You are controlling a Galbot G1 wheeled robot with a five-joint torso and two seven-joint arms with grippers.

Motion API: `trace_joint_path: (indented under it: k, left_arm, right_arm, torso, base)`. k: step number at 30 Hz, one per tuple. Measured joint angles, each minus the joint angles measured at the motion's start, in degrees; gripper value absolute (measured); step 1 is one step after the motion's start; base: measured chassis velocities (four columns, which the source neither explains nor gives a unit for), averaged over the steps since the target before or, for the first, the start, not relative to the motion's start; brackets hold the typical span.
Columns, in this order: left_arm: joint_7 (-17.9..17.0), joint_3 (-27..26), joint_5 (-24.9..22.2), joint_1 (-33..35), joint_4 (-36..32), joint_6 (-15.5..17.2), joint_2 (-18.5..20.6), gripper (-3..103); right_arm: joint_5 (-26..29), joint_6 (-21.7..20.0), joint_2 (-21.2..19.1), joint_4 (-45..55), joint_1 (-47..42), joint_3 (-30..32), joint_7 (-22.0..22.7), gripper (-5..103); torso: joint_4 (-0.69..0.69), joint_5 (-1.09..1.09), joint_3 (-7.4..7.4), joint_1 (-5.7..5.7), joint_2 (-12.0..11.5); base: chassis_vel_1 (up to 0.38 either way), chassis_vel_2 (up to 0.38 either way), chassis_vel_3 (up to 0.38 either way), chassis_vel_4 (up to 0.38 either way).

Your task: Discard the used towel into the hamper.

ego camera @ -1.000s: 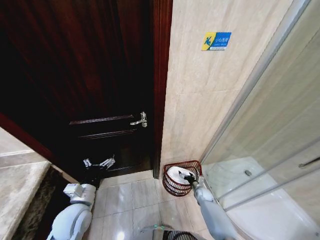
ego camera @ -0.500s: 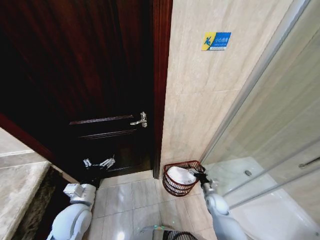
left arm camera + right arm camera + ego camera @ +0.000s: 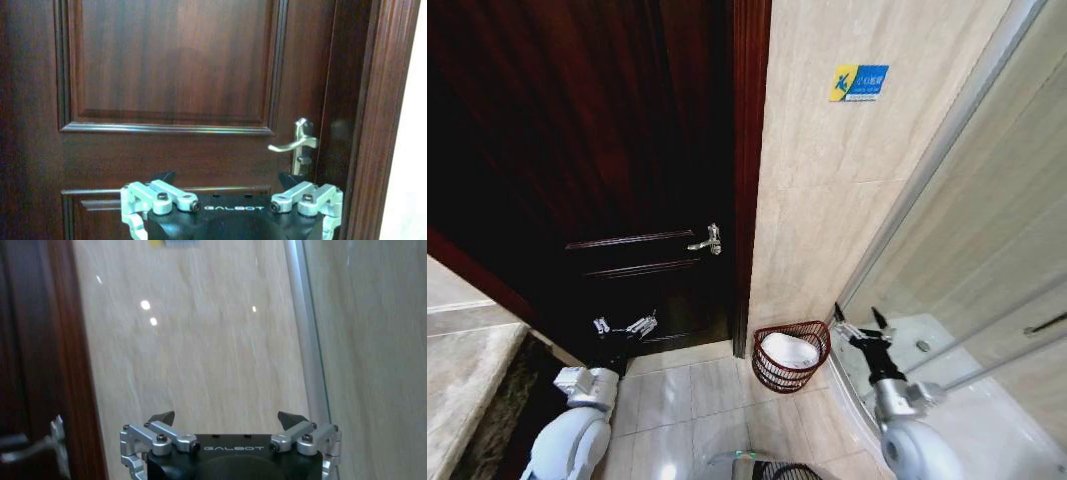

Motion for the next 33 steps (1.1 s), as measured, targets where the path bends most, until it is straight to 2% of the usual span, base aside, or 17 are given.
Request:
trace_joint_path:
  k: [2,4,5,6,8,17,33]
  left_arm:
    - [0.00,0.00,0.00,0.00,0.00,0.00,0.00,100]
    - [0.00,0.00,0.00,0.00,0.00,0.00,0.00,100]
    - [0.00,0.00,0.00,0.00,0.00,0.00,0.00,100]
    - [0.00,0.00,0.00,0.00,0.00,0.00,0.00,100]
    - [0.00,0.00,0.00,0.00,0.00,0.00,0.00,100]
    - [0.00,0.00,0.00,0.00,0.00,0.00,0.00,100]
    - [0.00,0.00,0.00,0.00,0.00,0.00,0.00,100]
  right_arm:
    - [0.07,0.87,0.02,0.67,-0.67,0.63,-0.48,100]
    - [-0.59,5.32,-0.01,1.91,-2.50,3.67,-2.41,100]
    - [-0.59,5.32,-0.01,1.91,-2.50,3.67,-2.41,100]
    - [-1.04,7.56,-0.16,2.16,-2.90,5.17,-2.93,100]
    - [-0.48,9.08,-0.39,2.82,-3.13,6.35,-2.89,100]
    - [-0.31,10.61,2.14,4.59,-3.10,5.34,-2.59,100]
    - [-0.35,10.40,2.25,4.61,-2.06,5.17,-2.52,100]
  torso:
    - [0.00,0.00,0.00,0.00,0.00]
    - [-0.01,0.00,0.00,0.00,0.00]
    - [-0.01,0.00,0.00,0.00,0.00]
    - [-0.01,0.01,0.00,0.00,0.00]
    - [0.00,0.01,0.00,0.00,0.00]
    - [0.01,0.00,0.00,0.00,0.00]
    - [0.00,0.00,0.00,0.00,-0.01]
  base:
    - [0.000,0.000,0.000,0.000]
    - [0.000,0.000,0.000,0.000]
    - [0.000,0.000,0.000,0.000]
    - [0.000,0.000,0.000,0.000]
    - [0.000,0.000,0.000,0.000]
    - [0.000,0.000,0.000,0.000]
    - [-0.029,-0.033,-0.027,-0.027]
